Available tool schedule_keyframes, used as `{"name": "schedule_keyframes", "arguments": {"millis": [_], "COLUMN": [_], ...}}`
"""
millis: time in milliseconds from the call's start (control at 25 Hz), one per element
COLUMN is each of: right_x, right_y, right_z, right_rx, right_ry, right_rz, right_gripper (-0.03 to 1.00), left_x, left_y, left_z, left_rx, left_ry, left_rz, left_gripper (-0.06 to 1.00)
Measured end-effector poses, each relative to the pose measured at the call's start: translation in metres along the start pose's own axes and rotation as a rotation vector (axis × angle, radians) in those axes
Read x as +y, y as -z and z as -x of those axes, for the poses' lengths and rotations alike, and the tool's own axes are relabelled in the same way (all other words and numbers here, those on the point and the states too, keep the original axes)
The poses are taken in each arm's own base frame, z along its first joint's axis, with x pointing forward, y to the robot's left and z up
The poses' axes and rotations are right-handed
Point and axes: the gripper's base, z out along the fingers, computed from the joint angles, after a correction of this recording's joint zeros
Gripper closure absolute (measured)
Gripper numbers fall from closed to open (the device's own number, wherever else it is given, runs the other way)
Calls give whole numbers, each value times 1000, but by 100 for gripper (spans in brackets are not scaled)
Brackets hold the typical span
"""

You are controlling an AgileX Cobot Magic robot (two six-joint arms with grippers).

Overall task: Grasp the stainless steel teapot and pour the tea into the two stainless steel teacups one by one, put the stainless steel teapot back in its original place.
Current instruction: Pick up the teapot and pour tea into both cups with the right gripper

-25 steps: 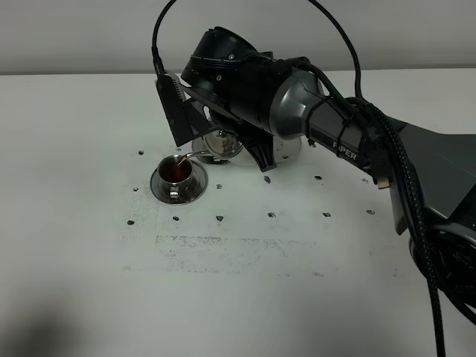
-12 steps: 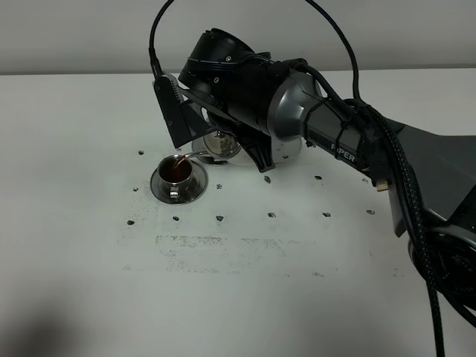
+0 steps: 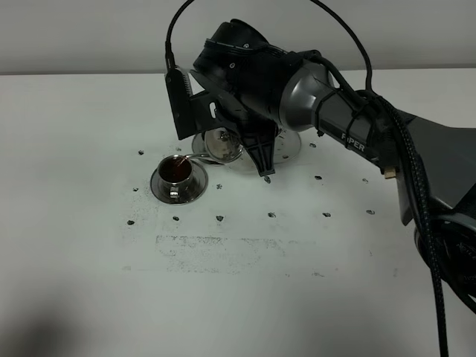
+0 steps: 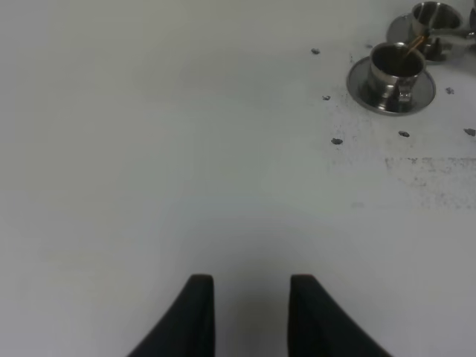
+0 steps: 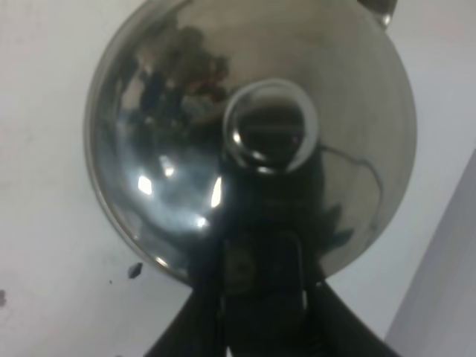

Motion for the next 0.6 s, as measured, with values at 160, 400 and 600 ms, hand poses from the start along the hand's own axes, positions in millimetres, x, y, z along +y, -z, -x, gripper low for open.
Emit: {"name": "schedule_keyframes", "arguments": {"millis": [160,400,600], "right_x": [1,-3,0], "right_y": [-3,17,42], "right_z": [-1,-7,-19], "right_rx": [-31,-101,-144], "right_ry": [-38,-104,-216], "right_rz": [40,46,33], "right_gripper": [74,74,74], "left_x": [0,0,0], "left_y": [0,0,0], "left_z": [0,0,0], "left_rx": [0,0,0], "left_ry": [0,0,0], "left_rz": [0,0,0], "left_gripper": [70,70,70]}}
